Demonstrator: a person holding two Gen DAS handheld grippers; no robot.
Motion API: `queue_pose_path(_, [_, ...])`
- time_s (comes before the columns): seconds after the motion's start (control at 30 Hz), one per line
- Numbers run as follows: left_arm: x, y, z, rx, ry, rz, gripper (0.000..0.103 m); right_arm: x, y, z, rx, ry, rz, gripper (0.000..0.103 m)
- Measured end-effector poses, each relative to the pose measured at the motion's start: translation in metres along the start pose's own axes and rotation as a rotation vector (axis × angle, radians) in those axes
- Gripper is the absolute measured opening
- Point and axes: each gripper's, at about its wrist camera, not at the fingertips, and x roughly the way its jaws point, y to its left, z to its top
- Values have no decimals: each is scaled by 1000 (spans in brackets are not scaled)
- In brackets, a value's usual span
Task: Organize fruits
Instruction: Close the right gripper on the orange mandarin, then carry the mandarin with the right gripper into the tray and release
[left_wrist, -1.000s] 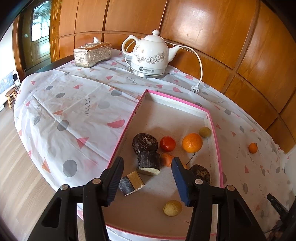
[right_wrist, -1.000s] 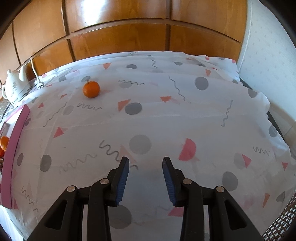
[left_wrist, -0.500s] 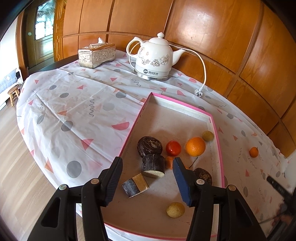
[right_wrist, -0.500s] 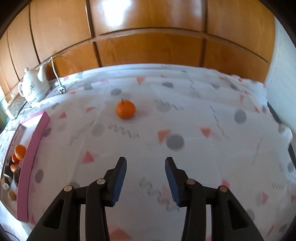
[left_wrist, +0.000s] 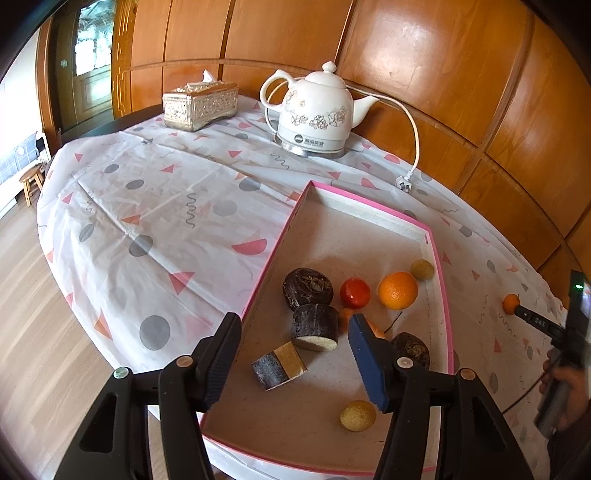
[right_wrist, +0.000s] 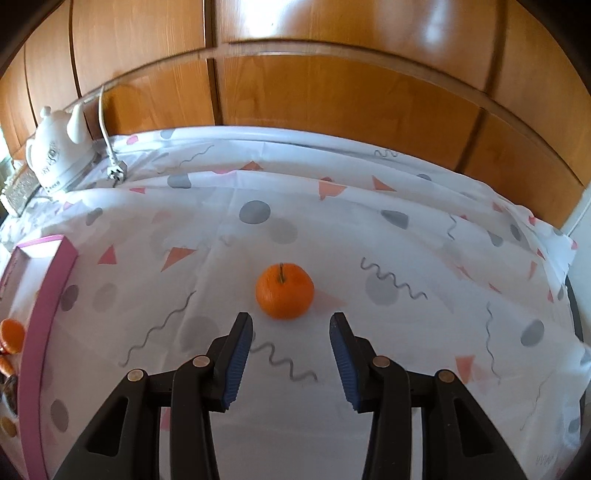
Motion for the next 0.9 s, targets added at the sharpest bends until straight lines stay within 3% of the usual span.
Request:
queue_pose_path(0.2, [1, 3, 0, -7, 5, 4, 61, 21, 6, 12, -40, 30, -40, 44])
queue_pose_path(0.47, [4, 9, -1, -20, 18, 7, 61, 21, 18, 13, -90, 40, -8, 38])
queue_pose_path(0.7, [1, 10, -3, -23, 18, -2, 61, 2, 35, 10, -95, 18, 55, 38])
queue_pose_path(0.9, [-3, 14, -4, -33, 11, -5, 62, -24, 79, 7, -195, -24, 139, 38])
